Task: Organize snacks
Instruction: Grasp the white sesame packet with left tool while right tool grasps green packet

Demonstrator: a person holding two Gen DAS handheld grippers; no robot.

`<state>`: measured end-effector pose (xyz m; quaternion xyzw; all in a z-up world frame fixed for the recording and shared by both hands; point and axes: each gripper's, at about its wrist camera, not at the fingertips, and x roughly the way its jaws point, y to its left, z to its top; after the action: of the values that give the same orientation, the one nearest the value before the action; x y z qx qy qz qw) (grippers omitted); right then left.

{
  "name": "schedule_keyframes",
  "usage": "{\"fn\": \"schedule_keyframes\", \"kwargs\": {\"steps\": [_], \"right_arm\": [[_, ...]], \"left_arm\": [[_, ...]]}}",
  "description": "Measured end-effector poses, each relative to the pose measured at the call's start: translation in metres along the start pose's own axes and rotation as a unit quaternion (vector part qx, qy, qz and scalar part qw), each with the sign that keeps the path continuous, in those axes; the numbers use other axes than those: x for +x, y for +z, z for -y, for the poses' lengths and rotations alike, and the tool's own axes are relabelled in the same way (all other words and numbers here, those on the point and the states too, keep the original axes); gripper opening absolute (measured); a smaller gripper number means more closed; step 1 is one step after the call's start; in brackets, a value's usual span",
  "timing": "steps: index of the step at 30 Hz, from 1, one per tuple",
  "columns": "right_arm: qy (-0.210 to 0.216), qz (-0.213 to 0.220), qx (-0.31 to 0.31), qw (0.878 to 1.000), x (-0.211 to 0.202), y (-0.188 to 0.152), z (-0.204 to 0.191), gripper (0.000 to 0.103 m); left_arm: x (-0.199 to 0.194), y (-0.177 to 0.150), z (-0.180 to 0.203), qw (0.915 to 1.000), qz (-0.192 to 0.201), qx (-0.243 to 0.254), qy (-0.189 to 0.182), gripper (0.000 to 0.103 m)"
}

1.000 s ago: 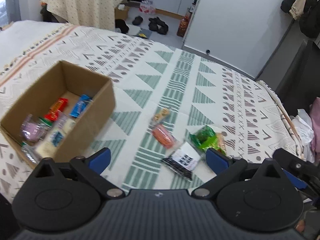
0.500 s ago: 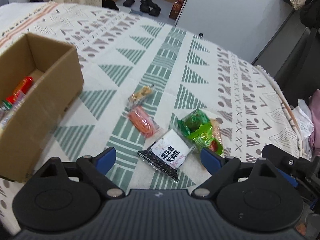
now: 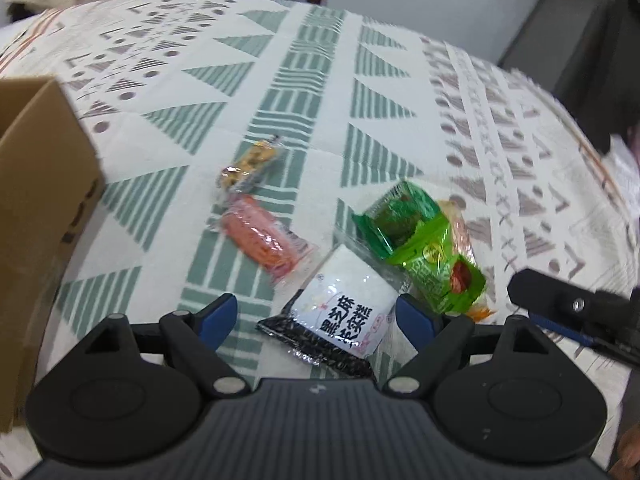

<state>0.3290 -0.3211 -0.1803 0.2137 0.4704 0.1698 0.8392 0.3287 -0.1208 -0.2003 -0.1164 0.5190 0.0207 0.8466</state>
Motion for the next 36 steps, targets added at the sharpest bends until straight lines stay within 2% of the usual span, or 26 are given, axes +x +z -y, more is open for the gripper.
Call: {"fn": "schedule_keyframes", "kwargs": {"steps": [6,8,10,11,12,16,20,23,24,25,26,30,32,36], "right_arm": [[0.003,-0.015,-0.011,1.000,0.012,-0.002,-0.004,0.059],[0.001,-0.020,-0.012,1.000,0.018,-0.001,-0.004,0.057],[0.006,-0.021,-0.010,1.000,0.021,-0.001,-0.003,0.055],[0.009,-0.018,-0.012,1.000,0.021,-0.001,-0.005,0.055],[0.012,-0.012,-0.017,1.000,0.020,0.000,-0.007,0.055],[0.033,0.006,-0.028,0.999,0.022,0.003,-0.015,0.055],[0.026,-0.007,-0.031,0.999,0.036,0.003,-0.018,0.052],[0.027,-0.014,-0.038,0.999,0.042,0.000,-0.021,0.046],[0.025,-0.015,-0.043,0.999,0.043,-0.001,-0.022,0.038],[0.022,-0.021,-0.047,0.998,0.044,-0.002,-0.023,0.022],[0.021,-0.033,-0.045,0.998,0.046,-0.003,-0.023,0.014],[0.016,-0.033,-0.056,0.998,0.042,-0.006,-0.026,0.009],[0.020,-0.025,-0.056,0.998,0.035,-0.005,-0.028,0.000],[0.032,-0.010,-0.068,0.997,0.023,-0.005,-0.037,0.000]], "left_arm": [[0.013,-0.001,0.009,0.9998,-0.005,0.019,0.011,0.086],[0.012,-0.003,0.012,0.9995,-0.002,0.027,0.014,0.075],[0.010,-0.004,0.012,0.9994,0.001,0.029,0.016,0.071],[0.008,-0.004,0.010,0.9996,0.001,0.026,0.014,0.066],[0.007,-0.004,0.008,0.9998,0.000,0.021,0.005,0.054],[0.003,-0.002,0.003,1.0000,-0.007,0.006,-0.001,0.051],[-0.002,-0.004,-0.004,0.9999,-0.008,-0.006,0.002,0.050],[-0.005,-0.007,-0.010,0.9998,-0.010,-0.014,0.005,0.050],[-0.006,-0.008,-0.012,0.9998,-0.011,-0.015,0.006,0.050],[-0.008,-0.009,-0.014,0.9998,-0.012,-0.017,0.007,0.050],[-0.009,-0.010,-0.015,0.9997,-0.012,-0.019,0.008,0.050],[-0.021,-0.012,-0.021,0.9997,-0.005,-0.022,0.013,0.049],[-0.027,-0.012,-0.025,0.9996,-0.003,-0.026,0.013,0.049],[-0.043,-0.010,-0.031,0.9994,0.011,-0.029,0.017,0.049]]}}
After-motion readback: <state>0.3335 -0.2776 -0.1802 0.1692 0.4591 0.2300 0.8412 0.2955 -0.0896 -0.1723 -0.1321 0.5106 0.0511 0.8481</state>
